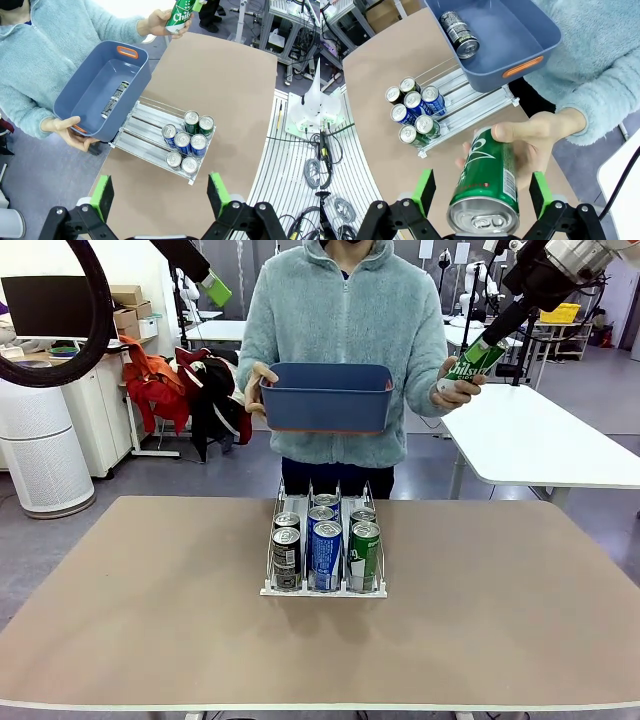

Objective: Fill the beverage cans into the dispenser.
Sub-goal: Pick up the Sprite handed by the human.

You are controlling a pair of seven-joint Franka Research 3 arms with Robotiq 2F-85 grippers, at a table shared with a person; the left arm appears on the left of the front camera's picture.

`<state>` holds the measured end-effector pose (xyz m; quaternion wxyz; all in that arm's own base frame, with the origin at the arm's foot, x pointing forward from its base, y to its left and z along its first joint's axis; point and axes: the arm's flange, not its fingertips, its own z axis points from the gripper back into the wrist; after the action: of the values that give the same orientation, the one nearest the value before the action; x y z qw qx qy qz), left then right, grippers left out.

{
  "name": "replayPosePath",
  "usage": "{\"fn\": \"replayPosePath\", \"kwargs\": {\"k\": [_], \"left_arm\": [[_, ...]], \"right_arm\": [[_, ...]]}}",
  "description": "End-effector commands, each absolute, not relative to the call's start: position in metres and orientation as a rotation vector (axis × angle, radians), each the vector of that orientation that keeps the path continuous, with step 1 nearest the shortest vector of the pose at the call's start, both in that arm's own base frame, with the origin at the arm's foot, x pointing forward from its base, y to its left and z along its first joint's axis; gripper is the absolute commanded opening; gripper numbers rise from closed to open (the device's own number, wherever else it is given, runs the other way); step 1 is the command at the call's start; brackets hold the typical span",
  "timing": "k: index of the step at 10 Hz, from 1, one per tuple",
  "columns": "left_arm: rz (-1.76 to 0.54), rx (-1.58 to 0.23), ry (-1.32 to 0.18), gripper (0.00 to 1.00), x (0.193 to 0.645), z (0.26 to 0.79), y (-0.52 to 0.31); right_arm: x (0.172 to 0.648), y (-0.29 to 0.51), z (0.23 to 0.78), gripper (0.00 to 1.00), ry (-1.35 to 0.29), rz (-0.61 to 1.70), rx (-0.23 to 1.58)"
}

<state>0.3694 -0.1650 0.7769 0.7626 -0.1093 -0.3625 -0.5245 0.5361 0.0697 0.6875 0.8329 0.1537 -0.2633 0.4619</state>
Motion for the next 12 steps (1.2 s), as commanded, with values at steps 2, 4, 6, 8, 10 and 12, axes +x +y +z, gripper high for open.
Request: {"fn": "replayPosePath", "kwargs": {"k": [2, 4, 6, 8, 10, 12], "left_arm": [[-1.147, -0.258, -0.802, 1.0, 0.3703, 0.7746, -0.1633], [-1.147, -0.258, -0.802, 1.0, 0.3703, 0.7746, -0.1633], [-1.147, -0.258, -0.802, 1.0, 0.3703, 0.7746, -0.1633], [-1.147, -0.258, -0.802, 1.0, 0.3703, 0.7746, -0.1633], [-1.147, -0.258, -0.802, 1.0, 0.3703, 0.7746, -0.1633], [-1.147, -0.258, -0.802, 1.0, 0.3703, 0.7746, -0.1633]], "right_arm": [[0.5361, 0.0697, 0.6875, 1.0, -0.558, 0.979, 0.326], [0.5381, 0.0661, 0.6887, 1.0, -0.546, 0.955, 0.268], [0.537, 0.0672, 0.6867, 1.0, -0.528, 0.932, 0.232], [0.5369, 0.0651, 0.687, 1.0, -0.549, 0.977, 0.294], [0.5369, 0.0651, 0.687, 1.0, -0.549, 0.977, 0.294], [0.537, 0.0634, 0.685, 0.4, -0.519, 0.978, 0.291]]}}
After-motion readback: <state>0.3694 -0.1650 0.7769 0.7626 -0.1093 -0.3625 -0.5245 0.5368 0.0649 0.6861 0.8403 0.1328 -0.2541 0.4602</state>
